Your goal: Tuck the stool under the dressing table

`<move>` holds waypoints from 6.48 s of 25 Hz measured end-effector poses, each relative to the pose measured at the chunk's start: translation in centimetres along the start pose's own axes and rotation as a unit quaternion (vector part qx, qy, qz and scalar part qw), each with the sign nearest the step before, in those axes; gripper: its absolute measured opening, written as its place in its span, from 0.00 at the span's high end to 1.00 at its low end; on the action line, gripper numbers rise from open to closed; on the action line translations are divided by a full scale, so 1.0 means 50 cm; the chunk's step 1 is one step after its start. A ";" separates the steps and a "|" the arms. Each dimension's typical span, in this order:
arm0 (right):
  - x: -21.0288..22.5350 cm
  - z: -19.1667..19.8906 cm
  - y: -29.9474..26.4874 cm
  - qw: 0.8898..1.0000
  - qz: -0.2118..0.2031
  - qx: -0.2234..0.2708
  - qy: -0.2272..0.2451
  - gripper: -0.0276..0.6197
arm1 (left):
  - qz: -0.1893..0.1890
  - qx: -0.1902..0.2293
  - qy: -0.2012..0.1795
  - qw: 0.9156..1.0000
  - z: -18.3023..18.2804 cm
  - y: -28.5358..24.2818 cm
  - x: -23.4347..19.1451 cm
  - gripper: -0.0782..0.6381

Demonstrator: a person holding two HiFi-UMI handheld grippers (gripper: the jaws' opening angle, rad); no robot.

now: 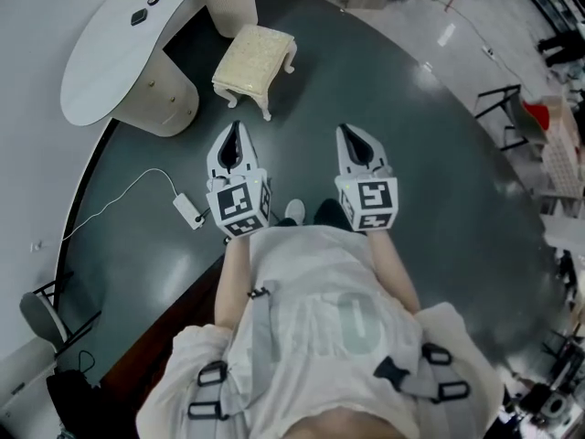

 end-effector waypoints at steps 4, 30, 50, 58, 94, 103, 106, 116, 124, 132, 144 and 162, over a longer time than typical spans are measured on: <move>-0.003 -0.012 -0.027 1.000 0.007 0.006 0.003 0.95 | -0.007 -0.001 0.002 1.000 0.007 -0.026 -0.029 0.89; 0.254 -0.125 -0.513 0.996 -0.067 -0.050 0.037 0.95 | -0.100 -0.048 0.056 0.992 -0.018 -0.480 -0.050 0.89; 0.421 -0.207 -0.777 0.988 -0.130 -0.068 0.044 0.95 | -0.180 -0.062 0.069 0.979 -0.086 -0.718 -0.025 0.88; 0.396 -0.221 -0.782 0.988 -0.131 -0.059 0.047 0.95 | -0.183 -0.058 0.069 0.979 -0.086 -0.724 -0.048 0.88; 0.158 -0.247 -0.974 0.942 -0.293 -0.075 0.144 0.95 | -0.397 -0.071 0.130 0.906 -0.010 -0.573 -0.266 0.88; 0.184 -0.283 -1.047 0.913 -0.372 -0.079 0.151 0.95 | -0.443 -0.084 0.127 0.883 -0.044 -0.635 -0.193 0.88; 0.191 -0.285 -1.063 0.911 -0.377 -0.080 0.145 0.95 | -0.453 -0.079 0.128 0.878 -0.052 -0.648 -0.180 0.89; 0.196 -0.262 -1.079 0.904 -0.396 -0.086 0.138 0.95 | -0.463 -0.079 0.112 0.876 -0.053 -0.646 -0.158 0.88; 0.171 -0.262 -1.056 0.896 -0.413 -0.087 0.136 0.95 | -0.463 -0.063 0.111 0.877 -0.064 -0.630 -0.174 0.88; 0.192 -0.234 -1.099 0.910 -0.387 -0.127 0.081 0.42 | -0.408 -0.029 0.157 0.899 -0.041 -0.653 -0.185 0.50; 0.222 -0.198 -1.124 0.908 -0.369 -0.169 0.100 0.38 | -0.390 -0.062 0.177 0.902 0.011 -0.671 -0.181 0.47; 0.239 -0.109 -1.173 0.899 -0.363 -0.199 0.144 0.38 | -0.300 -0.153 0.234 0.912 0.227 -0.742 -0.105 0.47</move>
Point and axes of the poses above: the fingertips, and each gripper's own axes: y backward along the fingers, x to its right, z out of its underside, the point moved 1 cm from there along y, backward along the fingers, and after that the axes turned 11 degrees about -y, right-handed, at the moved point
